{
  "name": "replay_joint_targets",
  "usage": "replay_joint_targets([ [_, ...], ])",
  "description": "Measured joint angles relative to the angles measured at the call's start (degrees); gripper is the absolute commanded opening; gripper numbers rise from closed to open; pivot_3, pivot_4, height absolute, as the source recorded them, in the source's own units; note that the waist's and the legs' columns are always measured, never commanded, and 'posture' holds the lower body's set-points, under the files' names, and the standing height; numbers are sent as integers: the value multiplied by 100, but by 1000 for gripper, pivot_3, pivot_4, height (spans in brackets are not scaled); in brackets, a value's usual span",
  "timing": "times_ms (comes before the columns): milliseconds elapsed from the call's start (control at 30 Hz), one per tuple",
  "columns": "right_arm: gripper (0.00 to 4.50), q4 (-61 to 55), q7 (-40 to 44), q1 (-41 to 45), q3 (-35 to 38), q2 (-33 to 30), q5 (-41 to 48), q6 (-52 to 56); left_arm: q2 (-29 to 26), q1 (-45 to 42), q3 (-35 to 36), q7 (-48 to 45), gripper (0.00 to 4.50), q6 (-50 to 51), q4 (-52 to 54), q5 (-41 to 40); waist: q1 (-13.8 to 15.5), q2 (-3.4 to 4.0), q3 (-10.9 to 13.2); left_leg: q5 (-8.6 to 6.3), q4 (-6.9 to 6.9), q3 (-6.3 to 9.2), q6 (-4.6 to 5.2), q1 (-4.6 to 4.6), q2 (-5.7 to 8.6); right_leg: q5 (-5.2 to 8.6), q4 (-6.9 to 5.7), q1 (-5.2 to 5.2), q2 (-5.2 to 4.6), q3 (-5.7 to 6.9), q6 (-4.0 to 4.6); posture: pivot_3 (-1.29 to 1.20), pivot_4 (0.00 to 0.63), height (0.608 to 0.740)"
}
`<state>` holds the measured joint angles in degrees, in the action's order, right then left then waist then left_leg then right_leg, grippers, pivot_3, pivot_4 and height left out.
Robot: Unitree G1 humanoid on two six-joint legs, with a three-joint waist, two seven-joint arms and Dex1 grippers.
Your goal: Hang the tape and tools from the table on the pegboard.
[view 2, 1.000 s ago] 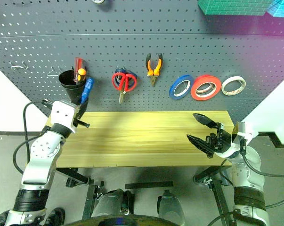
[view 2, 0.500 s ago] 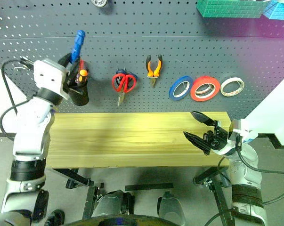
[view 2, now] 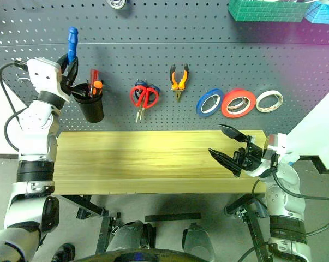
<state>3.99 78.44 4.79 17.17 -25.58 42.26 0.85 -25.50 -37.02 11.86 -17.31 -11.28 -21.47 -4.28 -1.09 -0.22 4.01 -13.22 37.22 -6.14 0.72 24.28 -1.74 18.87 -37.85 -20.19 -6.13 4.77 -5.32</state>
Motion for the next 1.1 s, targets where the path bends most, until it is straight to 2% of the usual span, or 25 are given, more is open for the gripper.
replay_joint_targets([
  [267,4500,-33,33,-166,13,-87,3,0,103,-139,20,-85,531,-514,-800,-105,-13,0,0,0,2,-2,1,-1,0,0,-5,-2,0,-1,0,-82,28,740],
  [467,4500,-32,53,-200,15,-129,8,0,132,81,39,-123,531,-806,-968,-190,-14,0,0,-1,4,-2,2,-2,0,0,-8,-1,-2,-2,0,-81,32,740],
  [567,4500,-33,33,-200,15,-148,8,2,181,224,51,-123,1601,-840,-1109,-252,-15,0,0,-1,5,-1,2,-2,-1,0,-10,-2,-2,-2,0,-82,31,740],
  [633,4500,-47,-18,-199,12,-148,8,17,195,268,57,-125,2108,-903,-1188,-268,-14,-1,0,-2,6,-1,4,-2,0,0,-11,-1,-4,-2,0,-82,31,740],
  [867,4500,-165,-148,-149,9,-166,8,117,191,300,121,-85,4363,-1100,-1261,-354,-10,-1,0,-3,7,-1,5,-2,1,0,-11,-1,-6,-2,0,-81,31,740],
  [1100,4500,-219,-161,-147,4,-166,7,132,296,516,131,-193,4437,-1022,-722,-629,-11,-2,-1,-3,9,-1,6,-2,2,0,-12,0,-7,-2,0,-75,21,740],
])
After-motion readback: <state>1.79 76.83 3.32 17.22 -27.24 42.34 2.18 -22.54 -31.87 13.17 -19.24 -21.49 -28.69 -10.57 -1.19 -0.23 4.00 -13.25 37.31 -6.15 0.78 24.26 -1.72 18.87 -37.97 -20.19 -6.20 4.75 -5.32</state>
